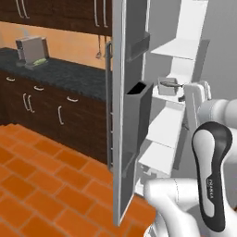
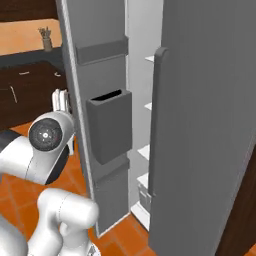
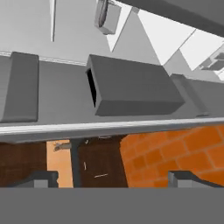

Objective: Take the meat container that has the fish and place it on the second highest rack of the freezer. Then take the vegetable container that has the garlic and corn and place it on the highest rack of the freezer.

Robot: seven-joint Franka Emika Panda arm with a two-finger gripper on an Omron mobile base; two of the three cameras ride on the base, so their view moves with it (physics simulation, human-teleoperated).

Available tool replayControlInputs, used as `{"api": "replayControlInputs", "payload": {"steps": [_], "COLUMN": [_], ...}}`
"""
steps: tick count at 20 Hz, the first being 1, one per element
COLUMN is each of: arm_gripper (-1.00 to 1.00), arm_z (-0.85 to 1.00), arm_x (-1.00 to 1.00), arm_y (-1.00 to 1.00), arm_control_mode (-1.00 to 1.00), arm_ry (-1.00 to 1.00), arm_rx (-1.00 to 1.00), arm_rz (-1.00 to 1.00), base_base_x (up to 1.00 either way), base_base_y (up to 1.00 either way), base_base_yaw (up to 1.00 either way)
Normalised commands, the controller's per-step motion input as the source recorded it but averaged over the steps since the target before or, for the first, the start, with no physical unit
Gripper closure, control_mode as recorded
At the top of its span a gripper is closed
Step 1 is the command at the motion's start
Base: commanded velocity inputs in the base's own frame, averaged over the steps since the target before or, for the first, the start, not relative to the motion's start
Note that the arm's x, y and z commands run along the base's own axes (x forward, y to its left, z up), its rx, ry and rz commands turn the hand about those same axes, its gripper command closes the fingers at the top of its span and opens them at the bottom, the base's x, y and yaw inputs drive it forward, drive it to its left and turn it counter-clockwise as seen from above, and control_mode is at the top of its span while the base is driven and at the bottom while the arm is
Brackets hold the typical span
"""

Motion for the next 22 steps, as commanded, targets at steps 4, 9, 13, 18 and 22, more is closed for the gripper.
{"api": "replayControlInputs", "payload": {"steps": [4, 9, 13, 18, 22], "arm_gripper": [-1.00, -1.00, -1.00, -1.00, -1.00], "arm_z": [0.00, 0.00, 0.00, 0.00, 0.00], "arm_x": [0.00, 0.00, 0.00, 0.00, 0.00], "arm_y": [0.00, 0.00, 0.00, 0.00, 0.00], "arm_control_mode": [1.00, 1.00, 1.00, 1.00, 1.00], "arm_ry": [0.00, 0.00, 0.00, 0.00, 0.00], "arm_rx": [0.00, 0.00, 0.00, 0.00, 0.00], "arm_rz": [0.00, 0.00, 0.00, 0.00, 0.00], "base_base_x": [-0.60, -0.48, -0.09, 0.73, 1.00], "base_base_y": [0.77, 0.91, 1.00, 0.92, 0.77], "base_base_yaw": [0.66, 0.61, 0.38, 0.14, 0.01]}}
